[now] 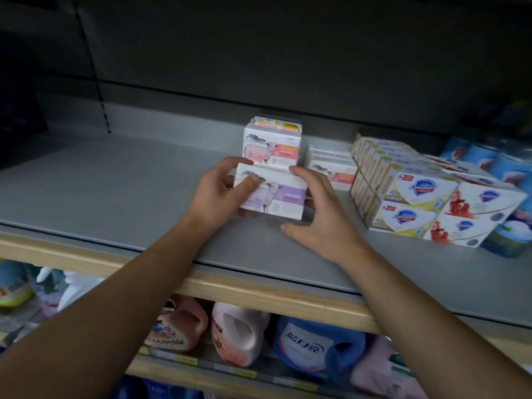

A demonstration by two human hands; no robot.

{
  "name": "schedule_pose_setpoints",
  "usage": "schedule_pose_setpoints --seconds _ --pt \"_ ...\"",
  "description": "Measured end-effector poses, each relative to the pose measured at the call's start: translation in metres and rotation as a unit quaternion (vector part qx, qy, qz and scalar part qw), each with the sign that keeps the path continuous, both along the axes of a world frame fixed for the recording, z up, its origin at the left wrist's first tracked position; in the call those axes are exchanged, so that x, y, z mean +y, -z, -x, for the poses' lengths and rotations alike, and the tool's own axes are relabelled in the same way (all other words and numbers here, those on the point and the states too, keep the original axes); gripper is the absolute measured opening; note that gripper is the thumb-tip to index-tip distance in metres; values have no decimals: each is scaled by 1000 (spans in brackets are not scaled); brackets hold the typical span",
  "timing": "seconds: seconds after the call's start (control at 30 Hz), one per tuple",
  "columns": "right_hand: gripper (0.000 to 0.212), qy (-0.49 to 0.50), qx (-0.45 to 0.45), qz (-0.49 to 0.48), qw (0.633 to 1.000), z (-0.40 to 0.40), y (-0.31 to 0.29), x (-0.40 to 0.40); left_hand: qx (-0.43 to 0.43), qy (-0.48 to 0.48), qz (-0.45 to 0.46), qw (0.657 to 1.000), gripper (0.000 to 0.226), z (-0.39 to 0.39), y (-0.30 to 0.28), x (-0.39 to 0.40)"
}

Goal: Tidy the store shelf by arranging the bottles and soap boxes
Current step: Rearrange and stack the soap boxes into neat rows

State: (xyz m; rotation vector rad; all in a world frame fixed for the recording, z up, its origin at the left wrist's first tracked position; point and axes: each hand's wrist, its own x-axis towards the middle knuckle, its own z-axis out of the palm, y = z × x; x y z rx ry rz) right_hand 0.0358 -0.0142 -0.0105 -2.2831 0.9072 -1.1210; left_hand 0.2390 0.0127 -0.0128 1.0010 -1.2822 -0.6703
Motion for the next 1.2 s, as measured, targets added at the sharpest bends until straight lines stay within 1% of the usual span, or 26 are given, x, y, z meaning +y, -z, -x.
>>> schedule_pose_setpoints --seconds 0.07,0.1,0.17,0.2,0.23,0.27,0.33,0.37,0.4,0.47,0.53,0.6,0.67,0.73,0.83,0.87,0.93,1.03,1.13,1.2 --pt "81 9 11 25 1000 -1 3 -1 35 14 -36 999 12 -1 1 -2" --pt "78 15 6 18 1000 -1 4 -2 53 20 -53 997 12 -2 1 -2" --pt "69 17 -24 -47 998 4 5 -3 79 39 -78 993 21 -4 0 -4" --pt "61 18 -47 -90 995 6 6 -3 80 51 -88 992 29 -5 0 -4" --pt "52 26 -74 -129 989 8 6 -4 75 62 -100 990 38 -5 1 -4" --pt "48 40 -101 -168 980 9 5 -5 67 70 -113 989 47 -5 1 -3" --pt "52 67 -139 -238 959 11 1 -6 34 61 -141 988 67 -5 3 -3" --pt "49 77 -144 -262 951 12 -1 -6 5 49 -150 987 74 -4 4 -4" --pt "45 81 -145 -280 945 12 -2 -6 -23 38 -157 987 77 -3 4 -4" --pt "42 73 -146 -299 940 13 -3 -8 -51 21 -159 986 74 -2 4 -5" --pt "45 67 -144 -305 939 13 -3 -10 -61 8 -157 986 71 -3 5 -6" --pt "39 60 -149 -312 937 12 -4 -10 -61 7 -156 986 71 -4 5 -6" --pt "30 46 -169 -306 936 13 -4 -10 -39 18 -159 986 71 -4 4 -5" --pt "26 19 -172 -271 947 14 -1 -11 -12 31 -154 987 60 -3 3 -4" --pt "54 -3 -118 -203 972 16 4 -9 9 42 -126 991 27 -1 3 -1" --pt "59 -12 -113 -192 975 16 4 -8 9 46 -118 992 23 -1 3 0" --pt "57 -20 -112 -169 979 17 5 -8 3 63 -98 993 26 0 2 2" --pt "50 17 -87 -128 988 16 4 -8 -2 83 -69 994 32 1 -1 5" --pt "43 33 -62 -117 991 17 5 -9 1 99 -45 994 42 0 -3 7" --pt "45 30 -53 -117 991 18 5 -10 -3 109 -34 993 50 -3 -3 6"
